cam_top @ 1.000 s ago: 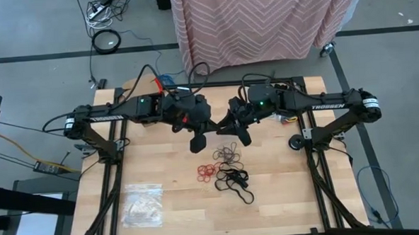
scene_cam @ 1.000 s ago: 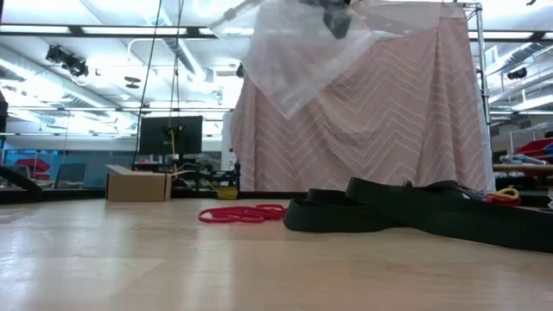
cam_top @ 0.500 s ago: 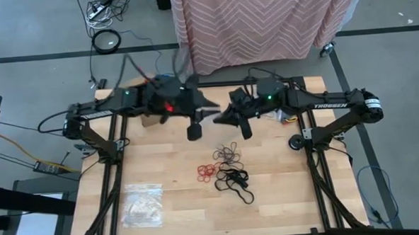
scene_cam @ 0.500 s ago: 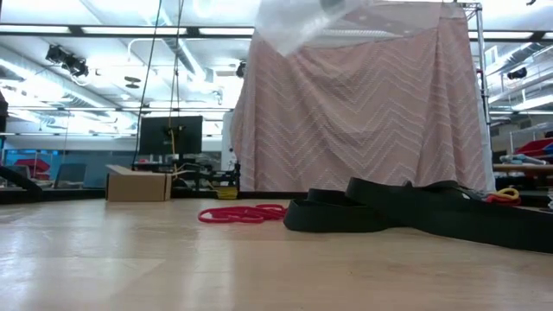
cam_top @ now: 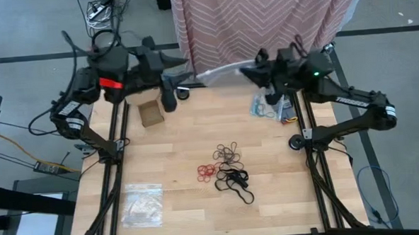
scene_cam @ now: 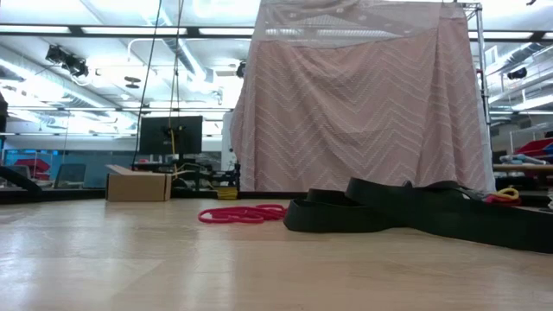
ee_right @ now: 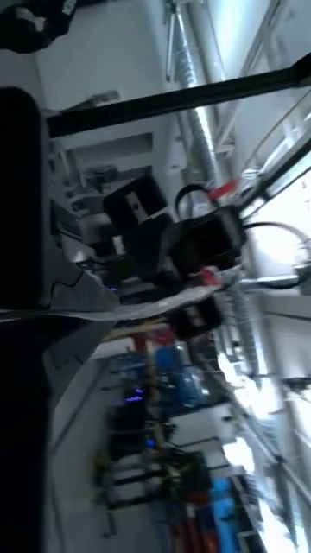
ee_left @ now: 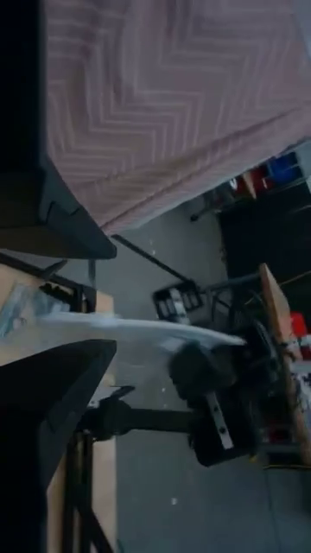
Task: Sort rubber bands
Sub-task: Open the transparent zip bag
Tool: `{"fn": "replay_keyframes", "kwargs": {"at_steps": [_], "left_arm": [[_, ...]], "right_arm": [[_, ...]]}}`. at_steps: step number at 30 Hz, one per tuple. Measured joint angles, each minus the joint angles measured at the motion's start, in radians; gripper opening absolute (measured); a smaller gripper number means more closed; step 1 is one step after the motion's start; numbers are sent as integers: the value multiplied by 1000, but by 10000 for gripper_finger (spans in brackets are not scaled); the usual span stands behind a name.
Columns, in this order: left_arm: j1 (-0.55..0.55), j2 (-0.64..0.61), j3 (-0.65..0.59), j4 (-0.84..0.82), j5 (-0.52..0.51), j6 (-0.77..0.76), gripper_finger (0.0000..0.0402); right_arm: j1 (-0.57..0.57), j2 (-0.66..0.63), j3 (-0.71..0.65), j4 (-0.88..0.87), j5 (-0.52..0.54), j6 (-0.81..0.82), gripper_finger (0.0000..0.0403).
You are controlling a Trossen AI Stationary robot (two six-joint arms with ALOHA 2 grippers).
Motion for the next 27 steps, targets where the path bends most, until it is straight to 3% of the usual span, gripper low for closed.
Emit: {"fn": "replay_keyframes", "kwargs": {"at_steps": [5,13,21,24,27], "left_arm": [[64,8,-55,-18,124,-53,170],[150,13,-233,223,397,-147,170],[148,5,-248,209,327,-153,152],[146,2,-234,183,321,-151,107],[144,2,-231,162,320,-119,29]], "right_arm": [[-7,-22,0,11,-4,-14,0],[9,-19,0,8,-7,-16,0],[9,-19,0,-36,-7,-16,0],[9,-19,0,-50,-7,-19,0],[9,-19,0,-89,-7,-29,0]]}}
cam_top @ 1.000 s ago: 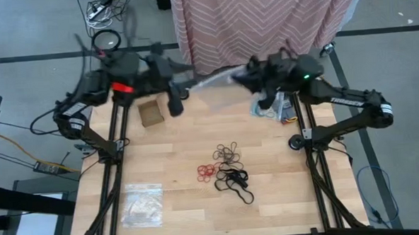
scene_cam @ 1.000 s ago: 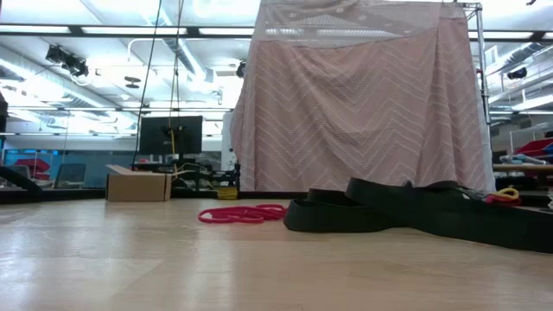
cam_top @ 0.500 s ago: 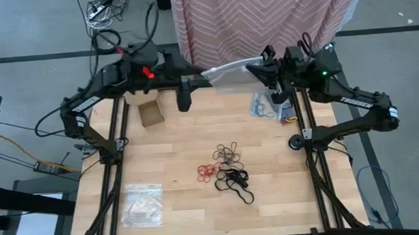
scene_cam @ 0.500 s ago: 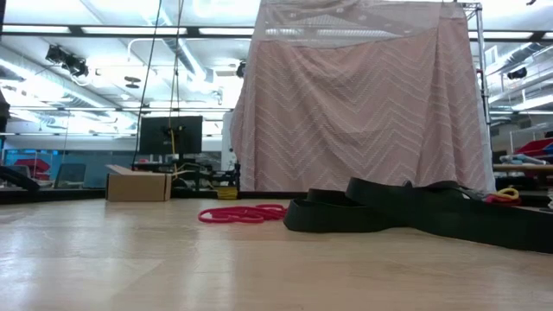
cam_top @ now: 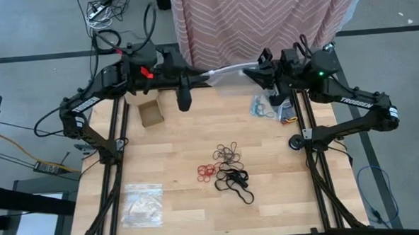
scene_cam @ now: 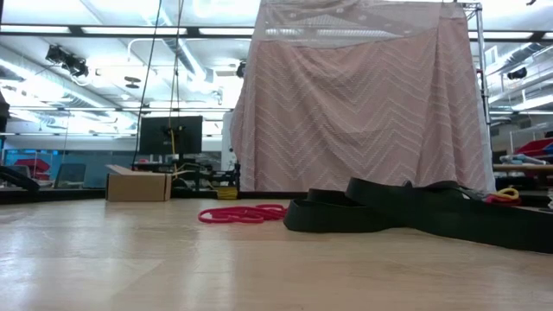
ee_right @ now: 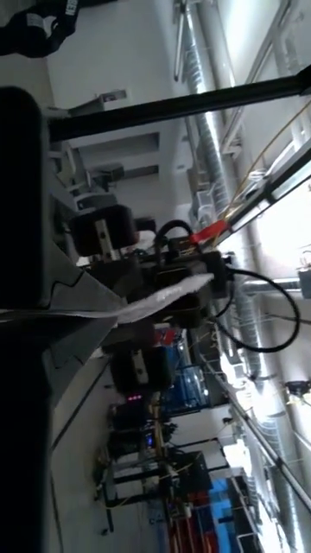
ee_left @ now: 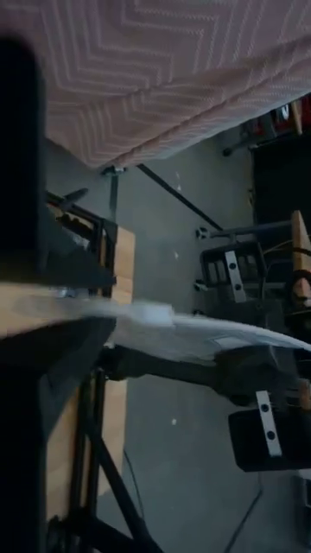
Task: Sort rubber bands
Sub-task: Open the transparent zip bag
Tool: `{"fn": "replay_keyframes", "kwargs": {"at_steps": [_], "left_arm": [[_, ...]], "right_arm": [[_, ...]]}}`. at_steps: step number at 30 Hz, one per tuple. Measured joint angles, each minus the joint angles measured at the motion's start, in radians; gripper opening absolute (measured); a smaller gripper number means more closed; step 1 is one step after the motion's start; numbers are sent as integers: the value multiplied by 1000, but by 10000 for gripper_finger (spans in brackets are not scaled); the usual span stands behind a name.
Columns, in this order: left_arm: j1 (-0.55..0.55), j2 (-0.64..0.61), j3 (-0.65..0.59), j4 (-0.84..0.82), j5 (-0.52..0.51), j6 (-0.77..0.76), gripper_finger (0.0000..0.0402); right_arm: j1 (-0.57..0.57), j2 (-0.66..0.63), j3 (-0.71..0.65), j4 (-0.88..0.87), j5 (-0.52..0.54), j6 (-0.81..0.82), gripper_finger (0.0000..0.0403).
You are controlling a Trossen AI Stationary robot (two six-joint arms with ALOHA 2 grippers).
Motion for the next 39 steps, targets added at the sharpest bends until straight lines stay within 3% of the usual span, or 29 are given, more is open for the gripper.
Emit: {"fn": "replay_keyframes", "kwargs": {"at_steps": [6,11,18,22,31,39], "left_arm": [[-2,0,0,-126,8,59,6],[-2,0,0,-351,-23,157,4],[-41,1,-12,-497,-62,259,2],[-79,1,-38,-518,-62,310,1],[-136,2,-175,-510,-47,334,1],[-142,6,-286,-375,5,287,0]], "right_arm": [[0,0,0,-129,-62,-121,8],[11,1,0,-275,-105,-252,57],[68,17,-1,-548,-3,-383,152],[96,58,-2,-561,30,-385,181],[171,206,-2,-465,31,-388,174],[227,303,-2,-342,46,-385,158]]}}
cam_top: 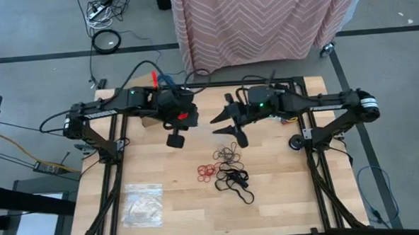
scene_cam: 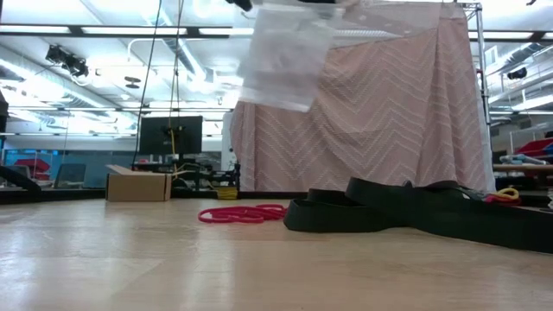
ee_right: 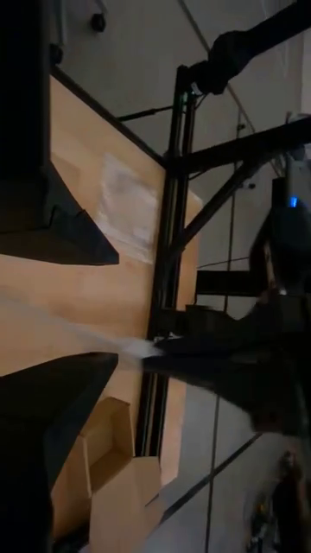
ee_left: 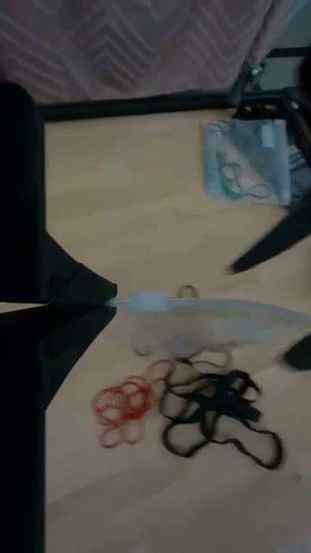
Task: Sort rubber bands
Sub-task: Open the transparent zip bag
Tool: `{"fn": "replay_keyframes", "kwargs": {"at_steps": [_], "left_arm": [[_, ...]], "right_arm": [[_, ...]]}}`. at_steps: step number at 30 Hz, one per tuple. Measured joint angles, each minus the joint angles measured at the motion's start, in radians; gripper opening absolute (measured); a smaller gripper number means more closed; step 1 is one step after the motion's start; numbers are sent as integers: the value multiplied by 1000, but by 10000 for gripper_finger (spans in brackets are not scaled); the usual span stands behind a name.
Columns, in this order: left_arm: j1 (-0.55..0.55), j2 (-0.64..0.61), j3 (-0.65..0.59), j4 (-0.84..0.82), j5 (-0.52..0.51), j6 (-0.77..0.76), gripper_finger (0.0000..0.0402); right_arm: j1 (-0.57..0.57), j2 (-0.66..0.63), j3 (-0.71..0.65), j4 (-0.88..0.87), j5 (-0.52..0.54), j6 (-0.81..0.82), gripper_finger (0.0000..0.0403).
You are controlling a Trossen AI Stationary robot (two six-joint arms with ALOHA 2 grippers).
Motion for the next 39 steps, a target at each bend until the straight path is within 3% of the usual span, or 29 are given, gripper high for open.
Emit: {"fn": "replay_keyframes", "kwargs": {"at_steps": [11,20,39], "left_arm": [[0,5,-10,97,67,-51,0],[0,46,-10,123,99,-55,0],[0,51,12,91,93,-56,0]], "right_arm": [[6,26,0,15,59,3,142],[6,25,0,12,47,10,117],[2,24,1,-29,40,71,10]]}}
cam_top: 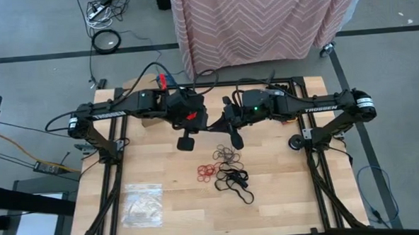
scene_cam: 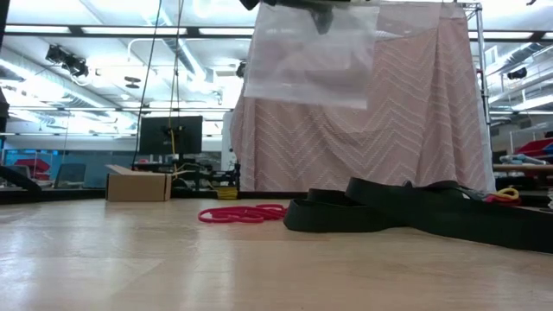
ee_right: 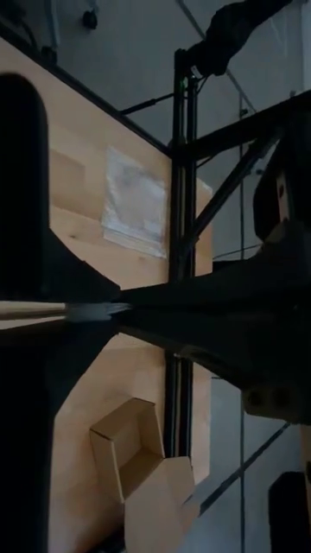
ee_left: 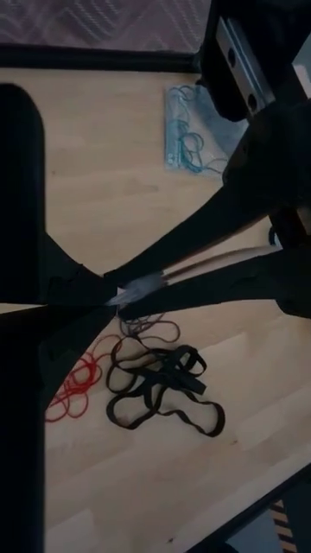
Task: Sort rubber bands
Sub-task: Open the transparent zip bag
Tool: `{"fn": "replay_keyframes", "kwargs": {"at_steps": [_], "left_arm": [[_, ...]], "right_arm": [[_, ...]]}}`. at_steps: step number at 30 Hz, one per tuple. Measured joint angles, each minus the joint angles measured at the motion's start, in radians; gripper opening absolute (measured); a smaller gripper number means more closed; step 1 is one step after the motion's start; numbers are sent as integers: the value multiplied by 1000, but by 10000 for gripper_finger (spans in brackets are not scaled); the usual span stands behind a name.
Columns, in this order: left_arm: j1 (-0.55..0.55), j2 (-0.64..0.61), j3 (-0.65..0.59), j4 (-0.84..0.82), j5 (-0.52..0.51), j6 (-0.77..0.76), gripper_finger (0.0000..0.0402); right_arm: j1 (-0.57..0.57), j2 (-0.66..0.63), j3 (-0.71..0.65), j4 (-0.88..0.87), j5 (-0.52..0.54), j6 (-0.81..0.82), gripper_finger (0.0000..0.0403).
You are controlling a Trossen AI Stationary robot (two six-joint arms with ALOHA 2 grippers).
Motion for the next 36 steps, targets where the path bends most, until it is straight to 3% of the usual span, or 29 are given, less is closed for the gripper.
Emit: {"fn": "replay_keyframes", "kwargs": {"at_steps": [4,15,20,27,36], "left_arm": [[0,-2,57,-82,-50,2,0],[0,-5,400,-388,-197,4,0],[0,-8,494,-463,-209,-2,0],[0,-5,480,-497,-199,-24,0],[-11,-6,252,-305,-146,-2,0]], "right_arm": [[-1,0,2,-22,7,13,21],[-4,-3,5,-17,10,16,16],[-9,-2,4,-8,8,17,16],[-16,0,-1,17,5,17,16],[-19,56,-5,-45,25,0,14]]}}
